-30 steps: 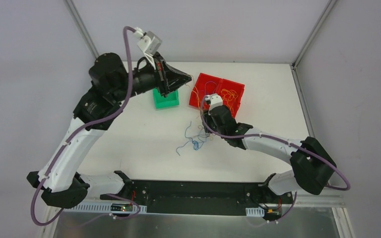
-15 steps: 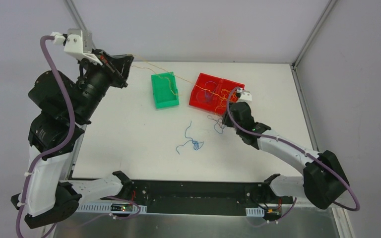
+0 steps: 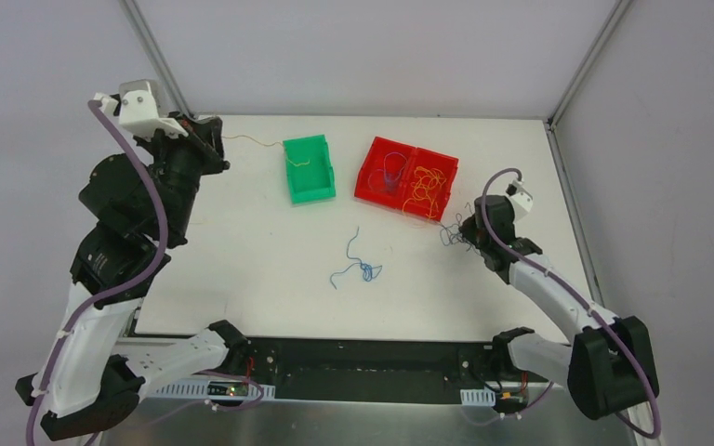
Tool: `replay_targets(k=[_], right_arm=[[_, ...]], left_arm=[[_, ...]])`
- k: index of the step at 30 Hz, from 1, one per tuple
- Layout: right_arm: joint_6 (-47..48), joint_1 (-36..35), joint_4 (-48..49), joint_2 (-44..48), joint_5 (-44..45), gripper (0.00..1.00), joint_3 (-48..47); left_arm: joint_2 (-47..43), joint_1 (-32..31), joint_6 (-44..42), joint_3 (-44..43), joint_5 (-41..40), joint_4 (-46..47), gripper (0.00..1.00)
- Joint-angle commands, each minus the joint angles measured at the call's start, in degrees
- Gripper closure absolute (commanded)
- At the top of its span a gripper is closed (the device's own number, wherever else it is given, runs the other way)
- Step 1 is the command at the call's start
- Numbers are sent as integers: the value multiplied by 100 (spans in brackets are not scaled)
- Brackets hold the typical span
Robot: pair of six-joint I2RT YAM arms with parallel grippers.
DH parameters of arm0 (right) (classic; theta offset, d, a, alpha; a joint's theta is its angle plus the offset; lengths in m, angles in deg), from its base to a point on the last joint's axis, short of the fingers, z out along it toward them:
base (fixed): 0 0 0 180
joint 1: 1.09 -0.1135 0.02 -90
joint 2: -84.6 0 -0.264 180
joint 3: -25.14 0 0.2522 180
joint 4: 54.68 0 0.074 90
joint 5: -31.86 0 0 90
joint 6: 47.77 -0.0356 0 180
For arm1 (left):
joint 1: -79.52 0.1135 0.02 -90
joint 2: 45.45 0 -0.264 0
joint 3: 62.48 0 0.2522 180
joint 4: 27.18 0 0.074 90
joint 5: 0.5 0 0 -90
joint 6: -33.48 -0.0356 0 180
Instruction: Untangle the cables
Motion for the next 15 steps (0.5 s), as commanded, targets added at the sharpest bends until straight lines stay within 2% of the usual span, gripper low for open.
replay_targets(k=[1, 8, 10, 11, 13, 14, 15], right_arm=[[2, -123, 394, 686, -330, 73, 218], [161, -175, 409, 908, -333, 71, 264], [164, -178, 367, 909, -326, 68, 251], [165, -182, 299, 905, -322, 59, 228], [157, -239, 113, 896, -267, 15, 159], [184, -294, 26, 919, -180, 4, 110], [284, -370, -6, 976, -126, 2, 85]], left_arm=[[140, 7, -18, 206, 817, 426, 100], [353, 7, 49, 825, 1031, 540, 100], [403, 7, 62, 951, 1261, 634, 100], [431, 7, 91, 972, 1472, 644, 100], [520, 7, 155, 976, 1820, 655, 100], [563, 11, 197, 976, 1994, 654, 100], [604, 7, 240, 980, 2151, 654, 100]])
